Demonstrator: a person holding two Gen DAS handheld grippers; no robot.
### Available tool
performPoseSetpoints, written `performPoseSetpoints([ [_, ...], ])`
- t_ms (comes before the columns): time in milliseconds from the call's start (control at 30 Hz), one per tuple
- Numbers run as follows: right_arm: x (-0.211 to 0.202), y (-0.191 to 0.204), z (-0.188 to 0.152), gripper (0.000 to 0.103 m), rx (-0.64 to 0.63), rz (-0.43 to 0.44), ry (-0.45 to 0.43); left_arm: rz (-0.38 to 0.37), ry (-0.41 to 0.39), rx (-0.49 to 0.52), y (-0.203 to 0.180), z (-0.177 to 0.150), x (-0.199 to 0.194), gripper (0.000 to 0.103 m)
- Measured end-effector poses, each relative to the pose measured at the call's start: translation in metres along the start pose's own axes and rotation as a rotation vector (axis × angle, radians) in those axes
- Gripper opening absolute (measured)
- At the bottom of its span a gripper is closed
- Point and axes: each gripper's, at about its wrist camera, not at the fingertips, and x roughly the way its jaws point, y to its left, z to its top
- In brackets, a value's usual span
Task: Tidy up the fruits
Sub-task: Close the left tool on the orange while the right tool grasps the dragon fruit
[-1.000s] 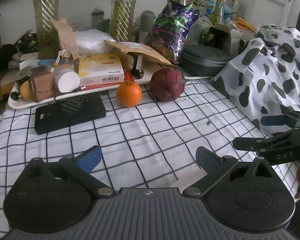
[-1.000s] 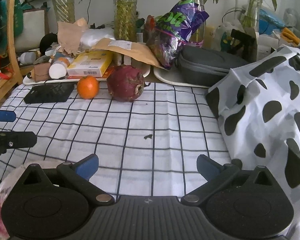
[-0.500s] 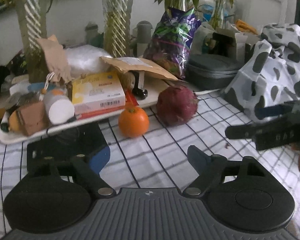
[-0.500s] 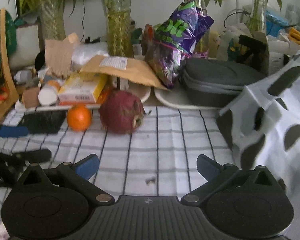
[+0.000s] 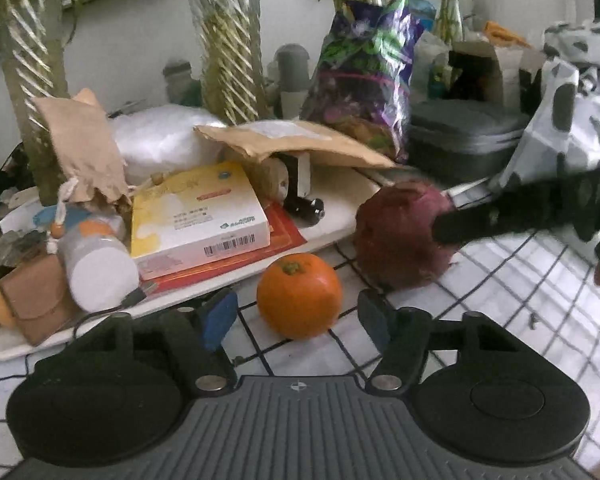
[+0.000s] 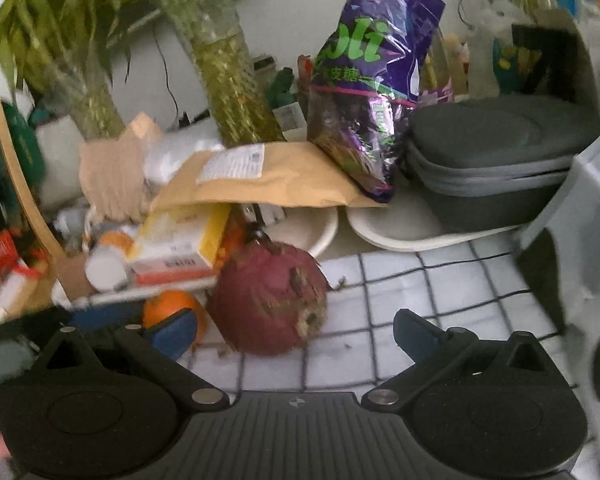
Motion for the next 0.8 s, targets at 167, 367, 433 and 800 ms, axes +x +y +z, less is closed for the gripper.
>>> performPoseSetpoints([
  [167,0.020,-0.006,0.007,0.103,0.066,0.043,0.002,-0.019,0.002,0.013,0.003,-0.004,0.012,0.058],
  [367,0.044,-0.010,0.010,0.098,0.127,0.080,0.026,-0.037,-0.003,0.032,0.003,-0.003,0.013,0.051],
  [433,0.050,-0.011,0.010,0.077,0.140,0.110,0.051,-0.046,-0.002,0.016,0.005,-0.002,0.014,0.051],
  [800,0.019,-0.003,0.012,0.070,0.079,0.040,0.055,-0.099,-0.021,-0.007,0.000,0.005,-0.010,0.050],
])
